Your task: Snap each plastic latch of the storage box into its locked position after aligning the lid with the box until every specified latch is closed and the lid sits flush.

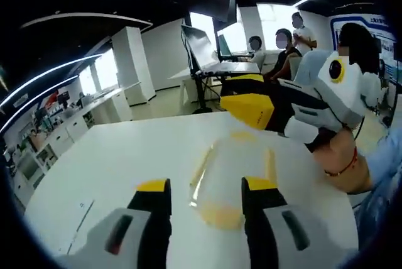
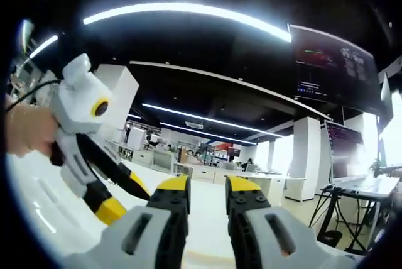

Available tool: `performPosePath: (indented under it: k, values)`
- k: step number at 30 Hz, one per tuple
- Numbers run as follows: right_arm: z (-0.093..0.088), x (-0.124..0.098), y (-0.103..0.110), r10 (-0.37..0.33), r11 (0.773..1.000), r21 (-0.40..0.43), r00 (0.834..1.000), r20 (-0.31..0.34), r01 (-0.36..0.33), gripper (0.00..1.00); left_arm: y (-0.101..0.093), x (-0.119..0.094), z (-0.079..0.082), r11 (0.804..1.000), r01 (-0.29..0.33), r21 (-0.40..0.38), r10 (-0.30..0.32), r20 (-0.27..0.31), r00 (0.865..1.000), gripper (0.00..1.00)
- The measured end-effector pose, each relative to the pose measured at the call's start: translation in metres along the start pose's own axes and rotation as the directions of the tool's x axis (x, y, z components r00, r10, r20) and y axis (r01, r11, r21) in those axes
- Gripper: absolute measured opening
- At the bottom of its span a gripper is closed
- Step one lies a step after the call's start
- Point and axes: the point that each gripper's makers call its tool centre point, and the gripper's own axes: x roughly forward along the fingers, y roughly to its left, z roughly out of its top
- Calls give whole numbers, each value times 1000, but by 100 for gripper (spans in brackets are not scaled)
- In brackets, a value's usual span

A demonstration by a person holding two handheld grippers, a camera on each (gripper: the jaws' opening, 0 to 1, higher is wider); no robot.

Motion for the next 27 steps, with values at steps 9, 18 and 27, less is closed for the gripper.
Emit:
performPosePath:
  k: [9, 18, 27]
  values:
    - [-1, -1, -5, -30, 1000, -10, 1000, 0, 30, 21, -13, 37, -1, 996, 87, 26, -85, -65, 994, 23]
    - [-1, -3, -15, -80, 997, -14, 997, 2, 80, 21, -24, 72, -13, 989, 146, 30, -139, -170, 976, 15]
    - [-4, -4, -20, -111, 994, -19, 994, -1, 111, 21, -34, 97, -36, 984, 168, 54, -147, -270, 952, 9]
